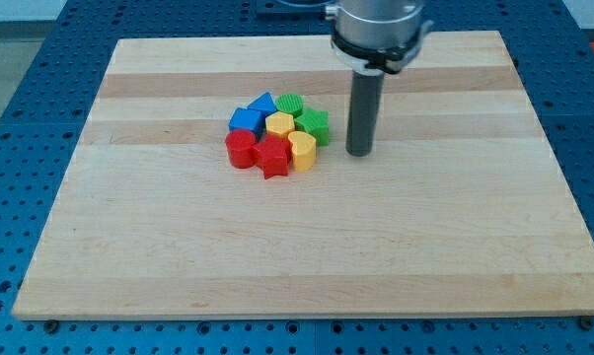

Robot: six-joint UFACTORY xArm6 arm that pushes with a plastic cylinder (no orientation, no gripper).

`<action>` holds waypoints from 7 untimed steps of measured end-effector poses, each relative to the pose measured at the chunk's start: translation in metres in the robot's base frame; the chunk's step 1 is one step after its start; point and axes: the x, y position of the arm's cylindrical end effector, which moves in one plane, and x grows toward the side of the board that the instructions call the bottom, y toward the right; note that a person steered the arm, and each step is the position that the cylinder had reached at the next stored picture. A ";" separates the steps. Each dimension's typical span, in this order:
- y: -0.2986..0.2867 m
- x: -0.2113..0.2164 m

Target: Separate the green circle from the group of blocks

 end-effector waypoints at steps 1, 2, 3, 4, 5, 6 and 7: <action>-0.029 -0.019; -0.060 -0.027; -0.076 -0.050; -0.091 -0.079; -0.105 -0.090; -0.099 -0.090; -0.104 -0.107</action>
